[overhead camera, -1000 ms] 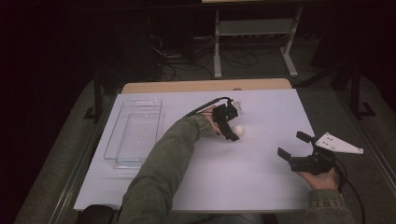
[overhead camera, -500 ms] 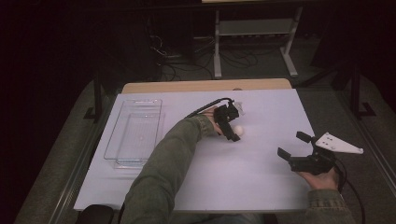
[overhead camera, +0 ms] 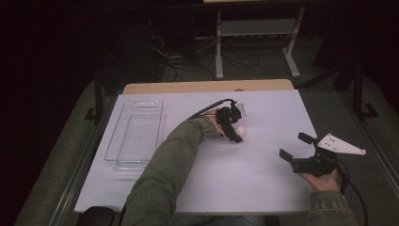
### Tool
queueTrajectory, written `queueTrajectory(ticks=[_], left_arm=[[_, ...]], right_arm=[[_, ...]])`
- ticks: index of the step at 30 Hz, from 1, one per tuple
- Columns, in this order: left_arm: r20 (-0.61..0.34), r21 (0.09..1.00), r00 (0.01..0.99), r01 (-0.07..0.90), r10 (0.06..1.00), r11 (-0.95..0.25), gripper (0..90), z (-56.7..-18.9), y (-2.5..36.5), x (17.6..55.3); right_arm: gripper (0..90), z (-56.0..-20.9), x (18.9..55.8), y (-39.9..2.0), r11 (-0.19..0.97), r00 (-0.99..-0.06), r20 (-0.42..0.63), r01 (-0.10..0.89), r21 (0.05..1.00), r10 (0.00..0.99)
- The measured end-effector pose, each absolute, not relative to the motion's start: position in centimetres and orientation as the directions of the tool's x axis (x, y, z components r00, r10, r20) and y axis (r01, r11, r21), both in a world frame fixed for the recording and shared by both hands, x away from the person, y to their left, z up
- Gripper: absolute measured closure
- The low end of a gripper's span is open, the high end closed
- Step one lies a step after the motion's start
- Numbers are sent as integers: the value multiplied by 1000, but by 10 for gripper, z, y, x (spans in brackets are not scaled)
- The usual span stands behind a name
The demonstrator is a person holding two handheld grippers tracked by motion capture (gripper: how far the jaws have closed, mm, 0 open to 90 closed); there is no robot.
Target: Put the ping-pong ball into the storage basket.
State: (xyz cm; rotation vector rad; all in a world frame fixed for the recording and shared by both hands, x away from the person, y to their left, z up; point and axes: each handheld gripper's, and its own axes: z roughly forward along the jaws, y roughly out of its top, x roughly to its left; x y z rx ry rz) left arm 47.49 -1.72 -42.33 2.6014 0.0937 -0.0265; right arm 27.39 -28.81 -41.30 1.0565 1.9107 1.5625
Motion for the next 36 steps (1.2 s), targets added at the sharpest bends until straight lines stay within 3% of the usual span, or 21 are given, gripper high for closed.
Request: queueTrajectory(ticks=[1,12,25,36], left_arm=[[-28,507,998,67,61,-859,120,-424,-18,474],[7,496,998,44,54,-867,152,-426,-21,471],[22,502,998,36,54,-864,257,-424,-24,468],[38,502,998,18,43,-865,392,-423,-24,467]], right_arm=[[0,-413,274,-288,62,-603,121,275,960,788],[0,-413,274,-289,62,-602,122,275,959,789],[0,-413,274,-289,63,-602,121,276,959,789],[0,-413,274,-289,63,-602,123,277,959,789]])
